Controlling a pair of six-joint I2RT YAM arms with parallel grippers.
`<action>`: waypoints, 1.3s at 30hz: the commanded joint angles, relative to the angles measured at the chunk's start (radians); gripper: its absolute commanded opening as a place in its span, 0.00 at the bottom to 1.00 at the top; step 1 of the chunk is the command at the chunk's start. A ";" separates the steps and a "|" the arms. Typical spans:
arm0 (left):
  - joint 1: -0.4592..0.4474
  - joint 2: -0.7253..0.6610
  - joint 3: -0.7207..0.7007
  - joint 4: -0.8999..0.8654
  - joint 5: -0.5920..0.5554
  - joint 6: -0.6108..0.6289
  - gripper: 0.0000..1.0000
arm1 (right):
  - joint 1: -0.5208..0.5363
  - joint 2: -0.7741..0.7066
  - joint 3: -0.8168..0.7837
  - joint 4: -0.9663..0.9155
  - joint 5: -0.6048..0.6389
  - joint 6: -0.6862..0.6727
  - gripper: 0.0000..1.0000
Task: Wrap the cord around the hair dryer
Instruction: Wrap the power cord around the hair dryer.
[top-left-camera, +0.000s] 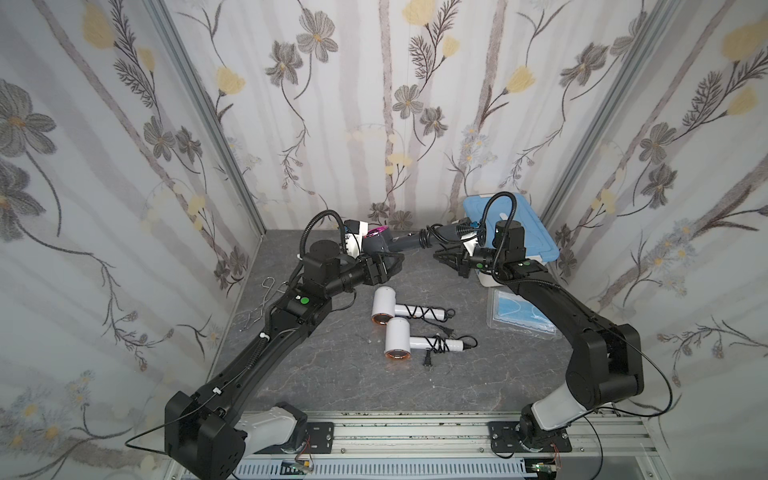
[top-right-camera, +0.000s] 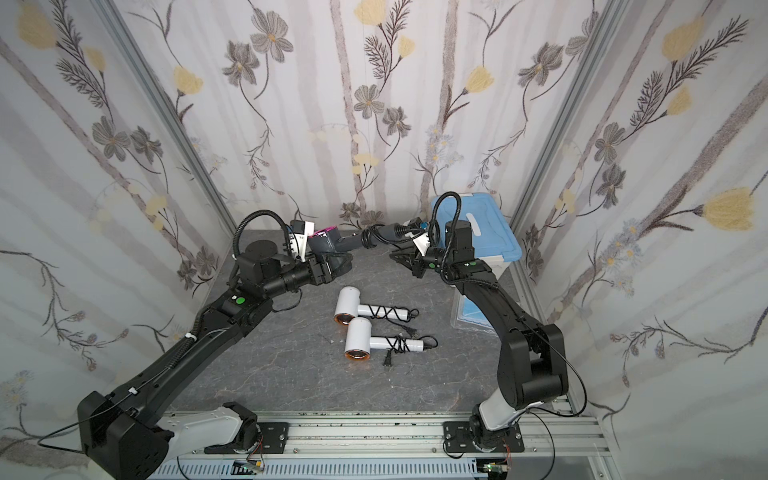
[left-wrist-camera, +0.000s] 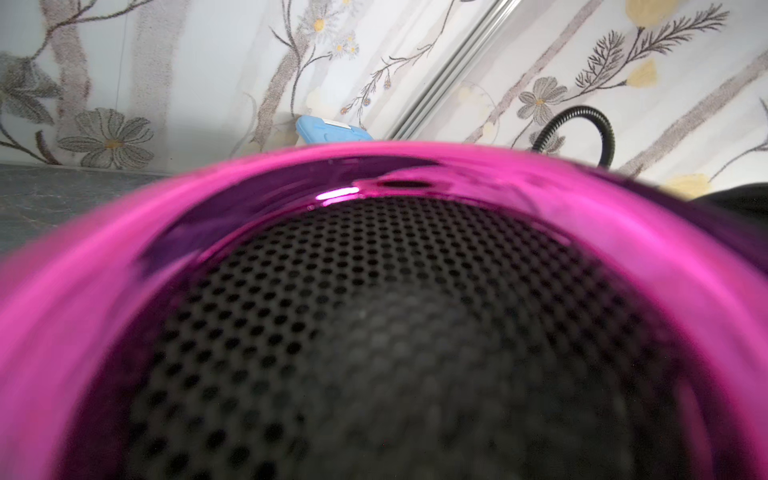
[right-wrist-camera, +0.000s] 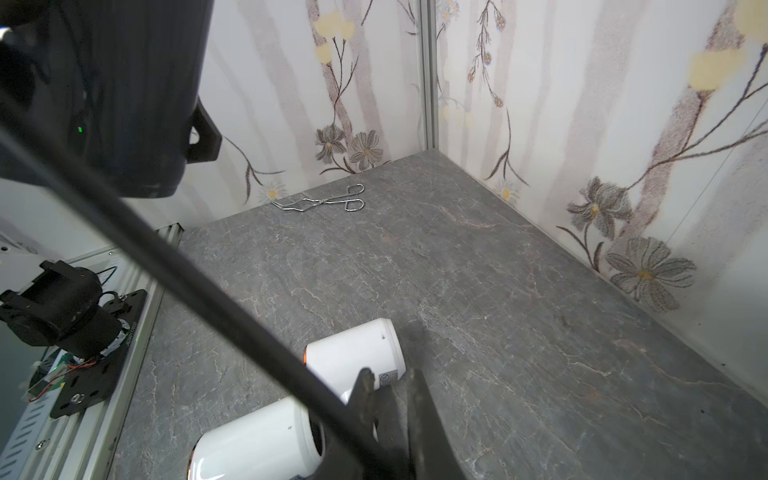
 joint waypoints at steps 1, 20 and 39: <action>0.001 0.015 0.004 0.261 -0.101 -0.099 0.00 | -0.003 -0.005 -0.119 0.287 -0.036 0.192 0.00; -0.153 0.137 0.016 -0.135 -1.027 0.074 0.00 | 0.326 -0.197 -0.330 0.192 0.501 0.120 0.00; -0.159 0.108 0.113 -0.625 -0.838 0.387 0.00 | 0.453 -0.089 0.183 -0.476 1.131 -0.361 0.00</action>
